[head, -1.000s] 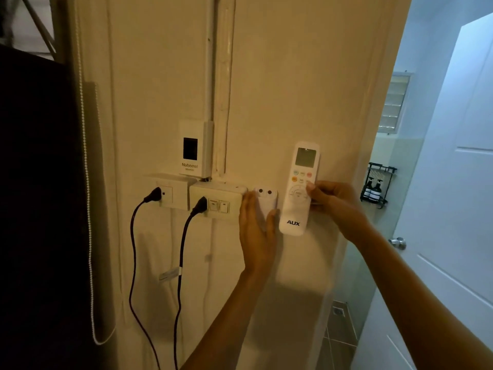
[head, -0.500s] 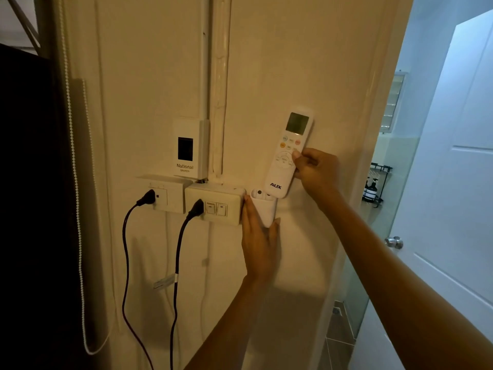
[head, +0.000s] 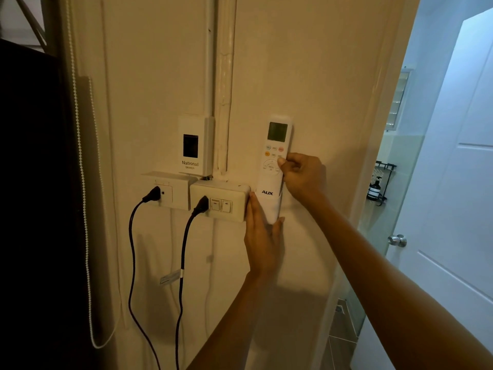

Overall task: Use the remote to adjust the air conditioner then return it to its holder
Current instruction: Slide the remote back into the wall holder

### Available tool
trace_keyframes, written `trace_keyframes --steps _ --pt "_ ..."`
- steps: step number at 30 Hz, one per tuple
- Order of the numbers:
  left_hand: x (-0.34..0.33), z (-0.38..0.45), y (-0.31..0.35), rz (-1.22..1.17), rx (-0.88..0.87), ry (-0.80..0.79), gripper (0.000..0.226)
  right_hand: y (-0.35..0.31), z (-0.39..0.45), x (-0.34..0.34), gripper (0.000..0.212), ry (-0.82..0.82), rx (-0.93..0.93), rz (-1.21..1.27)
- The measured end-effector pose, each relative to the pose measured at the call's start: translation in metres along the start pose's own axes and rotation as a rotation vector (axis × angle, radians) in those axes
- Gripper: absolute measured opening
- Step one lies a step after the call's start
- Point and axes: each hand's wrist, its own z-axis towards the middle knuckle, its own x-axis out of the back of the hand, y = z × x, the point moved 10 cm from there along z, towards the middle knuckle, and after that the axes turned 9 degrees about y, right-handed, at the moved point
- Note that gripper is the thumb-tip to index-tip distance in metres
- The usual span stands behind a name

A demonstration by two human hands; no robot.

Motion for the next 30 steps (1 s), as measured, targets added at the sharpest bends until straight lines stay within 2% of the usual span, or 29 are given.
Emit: trace_keyframes --steps 9,17,30 --pt "-0.002 0.000 -0.001 0.018 0.016 0.009 0.083 0.006 0.000 -0.008 0.032 -0.084 -0.021 -0.090" --pt "-0.001 -0.001 0.000 -0.006 0.019 0.008 0.083 0.023 -0.006 0.000 0.026 -0.017 -0.167 0.087" --pt "-0.001 -0.001 0.000 -0.057 0.019 -0.007 0.083 0.034 -0.019 -0.003 0.027 -0.034 -0.172 -0.016"
